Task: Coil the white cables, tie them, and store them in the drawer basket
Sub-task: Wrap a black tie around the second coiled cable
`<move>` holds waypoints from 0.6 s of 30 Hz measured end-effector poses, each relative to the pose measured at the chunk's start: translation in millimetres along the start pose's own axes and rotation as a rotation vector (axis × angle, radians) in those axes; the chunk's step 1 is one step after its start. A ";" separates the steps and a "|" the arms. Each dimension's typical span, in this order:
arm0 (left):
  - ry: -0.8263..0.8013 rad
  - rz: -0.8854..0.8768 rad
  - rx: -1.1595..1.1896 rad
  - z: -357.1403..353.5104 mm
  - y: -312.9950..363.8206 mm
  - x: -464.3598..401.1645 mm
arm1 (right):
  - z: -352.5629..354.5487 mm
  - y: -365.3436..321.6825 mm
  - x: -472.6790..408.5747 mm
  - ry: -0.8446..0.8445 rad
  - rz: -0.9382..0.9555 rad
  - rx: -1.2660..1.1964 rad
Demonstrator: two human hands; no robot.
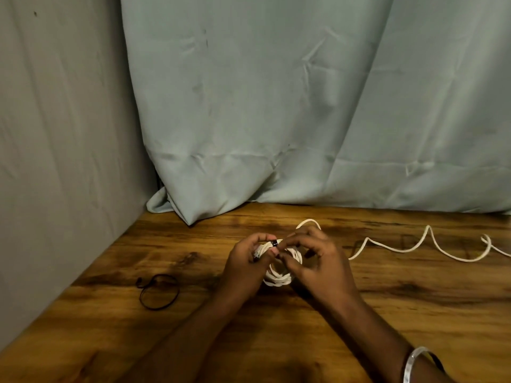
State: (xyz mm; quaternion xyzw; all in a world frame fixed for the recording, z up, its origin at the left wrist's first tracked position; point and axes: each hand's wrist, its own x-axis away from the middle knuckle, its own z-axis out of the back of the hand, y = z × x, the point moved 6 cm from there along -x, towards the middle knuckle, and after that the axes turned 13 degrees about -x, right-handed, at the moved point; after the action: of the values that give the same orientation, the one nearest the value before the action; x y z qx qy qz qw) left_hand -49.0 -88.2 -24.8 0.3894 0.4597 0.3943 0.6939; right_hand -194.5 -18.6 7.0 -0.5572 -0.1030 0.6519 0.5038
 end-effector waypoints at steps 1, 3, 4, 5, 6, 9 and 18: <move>-0.004 0.000 0.006 -0.4 -0.1 -0.1 | -0.5 -0.5 -0.3 -0.009 0.014 0.032; -0.015 0.020 0.030 -1.4 -0.9 0.2 | -0.1 -2.4 -0.5 -0.029 0.036 0.081; -0.018 0.030 0.045 -1.3 -0.7 0.5 | 0.4 -4.3 -0.5 -0.037 0.058 0.105; -0.021 0.034 0.060 -1.1 0.1 0.6 | 1.3 -6.7 -0.4 -0.045 0.081 0.126; -0.024 0.031 0.075 -1.0 1.3 0.6 | 1.6 -8.8 -0.4 -0.048 0.097 0.139; -0.048 0.010 0.100 -2.7 4.3 1.0 | 2.3 -10.5 -1.0 -0.011 0.106 0.154; -0.009 -0.136 -0.056 -11.0 18.2 3.9 | 6.7 12.7 0.3 0.304 -0.215 -0.520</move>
State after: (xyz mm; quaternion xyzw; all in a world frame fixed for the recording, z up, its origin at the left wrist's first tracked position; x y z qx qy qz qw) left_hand -61.8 -75.7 -12.7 0.3395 0.4709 0.3570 0.7318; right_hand -206.9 -21.4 0.4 -0.7443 -0.2477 0.4562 0.4202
